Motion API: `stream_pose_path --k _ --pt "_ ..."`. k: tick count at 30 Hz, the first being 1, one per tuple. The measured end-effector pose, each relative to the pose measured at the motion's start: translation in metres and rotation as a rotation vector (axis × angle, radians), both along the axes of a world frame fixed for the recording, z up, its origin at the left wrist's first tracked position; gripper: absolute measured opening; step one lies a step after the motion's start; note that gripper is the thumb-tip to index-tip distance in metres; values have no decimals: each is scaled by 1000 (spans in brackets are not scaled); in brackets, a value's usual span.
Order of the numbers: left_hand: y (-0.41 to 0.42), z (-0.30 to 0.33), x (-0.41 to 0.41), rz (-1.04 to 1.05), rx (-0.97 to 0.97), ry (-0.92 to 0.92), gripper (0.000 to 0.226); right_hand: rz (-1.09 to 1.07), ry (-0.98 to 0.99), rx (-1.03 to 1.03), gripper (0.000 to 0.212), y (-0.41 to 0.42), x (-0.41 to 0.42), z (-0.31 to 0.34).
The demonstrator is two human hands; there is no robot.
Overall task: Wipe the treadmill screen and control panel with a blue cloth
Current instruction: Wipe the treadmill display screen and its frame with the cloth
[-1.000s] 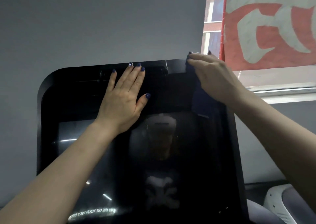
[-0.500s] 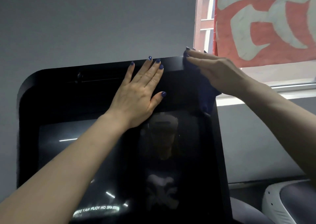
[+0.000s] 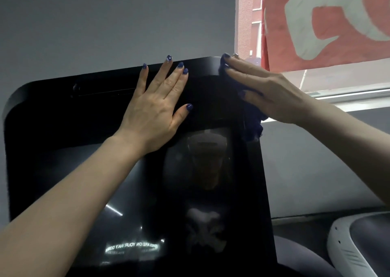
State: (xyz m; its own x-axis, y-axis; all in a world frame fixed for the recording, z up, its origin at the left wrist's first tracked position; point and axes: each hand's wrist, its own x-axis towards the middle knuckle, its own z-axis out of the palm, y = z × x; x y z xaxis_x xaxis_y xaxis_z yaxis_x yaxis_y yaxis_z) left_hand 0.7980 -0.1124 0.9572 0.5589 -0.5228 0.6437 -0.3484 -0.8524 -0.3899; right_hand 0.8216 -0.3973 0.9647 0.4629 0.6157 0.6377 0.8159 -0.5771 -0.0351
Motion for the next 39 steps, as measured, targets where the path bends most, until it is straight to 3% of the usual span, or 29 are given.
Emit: stream_pose_path --k 19,39 --pt "-27 -6 1 -65 14 3 67 30 15 172 45 -2 -5 -30" --pt "-48 -2 3 -155 28 125 66 87 23 88 43 -11 -40 -62"
